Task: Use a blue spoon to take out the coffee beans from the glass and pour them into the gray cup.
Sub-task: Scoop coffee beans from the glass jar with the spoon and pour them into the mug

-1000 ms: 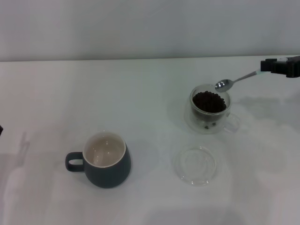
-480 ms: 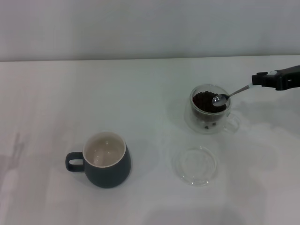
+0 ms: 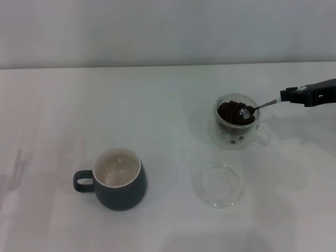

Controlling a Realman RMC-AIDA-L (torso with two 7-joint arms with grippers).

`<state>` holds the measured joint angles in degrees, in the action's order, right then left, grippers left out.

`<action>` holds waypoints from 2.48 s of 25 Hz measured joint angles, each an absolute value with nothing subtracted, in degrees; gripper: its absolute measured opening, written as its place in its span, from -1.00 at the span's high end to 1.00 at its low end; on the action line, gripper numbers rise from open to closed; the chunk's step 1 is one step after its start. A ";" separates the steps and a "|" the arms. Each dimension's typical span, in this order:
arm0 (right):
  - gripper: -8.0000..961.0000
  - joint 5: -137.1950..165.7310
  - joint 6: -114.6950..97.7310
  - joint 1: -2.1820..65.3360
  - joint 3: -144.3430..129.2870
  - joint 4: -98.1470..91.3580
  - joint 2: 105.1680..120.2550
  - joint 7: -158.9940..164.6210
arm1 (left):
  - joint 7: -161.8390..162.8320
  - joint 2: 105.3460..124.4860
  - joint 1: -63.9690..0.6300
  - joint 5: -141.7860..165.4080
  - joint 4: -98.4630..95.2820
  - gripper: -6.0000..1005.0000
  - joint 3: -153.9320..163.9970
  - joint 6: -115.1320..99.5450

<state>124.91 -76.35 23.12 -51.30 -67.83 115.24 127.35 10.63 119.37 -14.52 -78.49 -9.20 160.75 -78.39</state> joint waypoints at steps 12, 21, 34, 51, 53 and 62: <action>0.65 122.54 -75.87 23.21 -51.34 -63.55 115.55 127.45 | 10.56 119.26 -14.84 -78.48 -8.79 -0.51 160.76 -77.84; 0.65 119.65 -75.38 22.65 -50.84 -61.17 115.58 128.62 | 10.26 119.16 -14.67 -78.36 -8.67 -0.51 160.75 -77.79; 0.65 115.78 -74.13 21.81 -49.44 -57.03 115.37 129.48 | 10.19 119.09 -14.75 -78.05 -8.24 -0.51 161.07 -77.78; 0.65 112.19 -75.06 20.74 -45.84 -51.67 115.09 129.44 | 10.19 119.22 -14.44 -77.78 -7.91 -0.51 161.26 -77.79; 0.65 112.17 -75.28 20.85 -45.36 -50.94 115.06 129.43 | 10.19 119.26 -14.39 -77.78 -7.91 -0.51 161.28 -77.79; 0.65 110.80 -75.38 21.29 -43.12 -47.92 115.04 129.26 | 10.19 119.27 -14.32 -77.78 -7.91 -0.51 161.28 -77.74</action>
<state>110.80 -75.38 21.29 -43.12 -47.92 115.04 129.26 10.19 119.27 -14.32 -77.78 -7.91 161.28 -77.74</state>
